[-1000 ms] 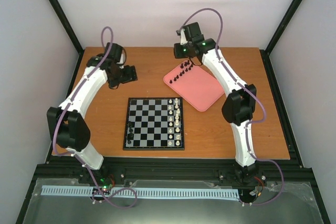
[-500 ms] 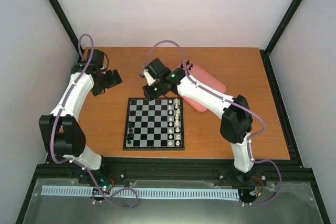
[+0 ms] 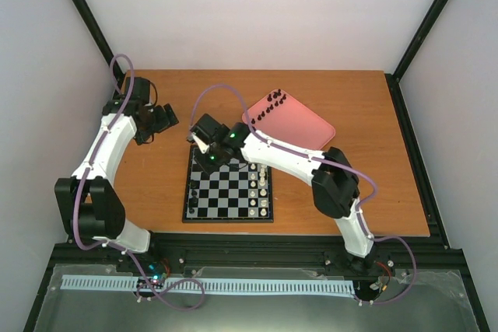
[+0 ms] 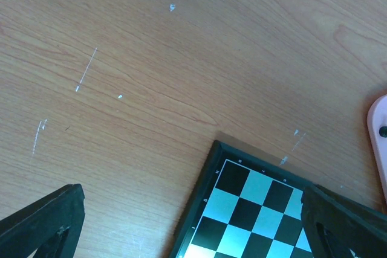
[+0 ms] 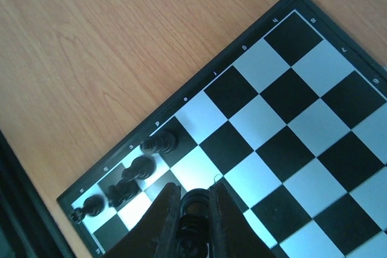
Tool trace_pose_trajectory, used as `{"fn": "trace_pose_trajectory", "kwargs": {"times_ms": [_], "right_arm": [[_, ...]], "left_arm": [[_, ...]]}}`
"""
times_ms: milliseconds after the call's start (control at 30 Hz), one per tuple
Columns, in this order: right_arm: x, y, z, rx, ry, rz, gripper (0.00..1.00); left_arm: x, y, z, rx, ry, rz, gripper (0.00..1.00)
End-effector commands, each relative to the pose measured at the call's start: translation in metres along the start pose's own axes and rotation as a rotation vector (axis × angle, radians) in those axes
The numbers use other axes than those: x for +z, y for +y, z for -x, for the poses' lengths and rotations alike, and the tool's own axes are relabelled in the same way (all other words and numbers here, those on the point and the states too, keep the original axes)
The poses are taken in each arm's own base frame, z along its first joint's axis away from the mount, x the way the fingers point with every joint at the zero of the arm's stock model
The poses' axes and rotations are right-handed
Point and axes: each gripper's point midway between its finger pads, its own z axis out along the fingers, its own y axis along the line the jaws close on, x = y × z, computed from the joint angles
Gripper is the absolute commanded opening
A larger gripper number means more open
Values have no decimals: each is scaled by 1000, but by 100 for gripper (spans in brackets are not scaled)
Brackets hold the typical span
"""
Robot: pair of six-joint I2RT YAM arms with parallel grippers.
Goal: Set up the chess pieces on the board
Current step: Place the chess piece on the chessboard.
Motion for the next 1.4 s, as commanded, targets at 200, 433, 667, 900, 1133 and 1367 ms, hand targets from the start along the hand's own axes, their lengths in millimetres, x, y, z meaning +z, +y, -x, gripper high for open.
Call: {"fn": "trace_pose_trajectory", "kwargs": {"times_ms": [200, 433, 667, 900, 1133, 1367], "right_arm": [[36, 12, 3, -33, 4, -26, 4], [58, 9, 4, -42, -16, -45, 4], [70, 6, 9, -64, -31, -81, 4], [80, 10, 11, -68, -20, -55, 4], [85, 11, 9, -59, -10, -36, 4], [91, 11, 8, -55, -5, -32, 4]], "left_arm": [[-10, -5, 4, -15, -43, -50, 99], [-12, -4, 2, -10, -49, -57, 99], [-14, -6, 2, 1, -54, -68, 99], [-14, -4, 2, 6, -56, -60, 99], [-11, -5, 2, 11, -49, -58, 99], [-12, -5, 1, 19, -44, -59, 99]]}}
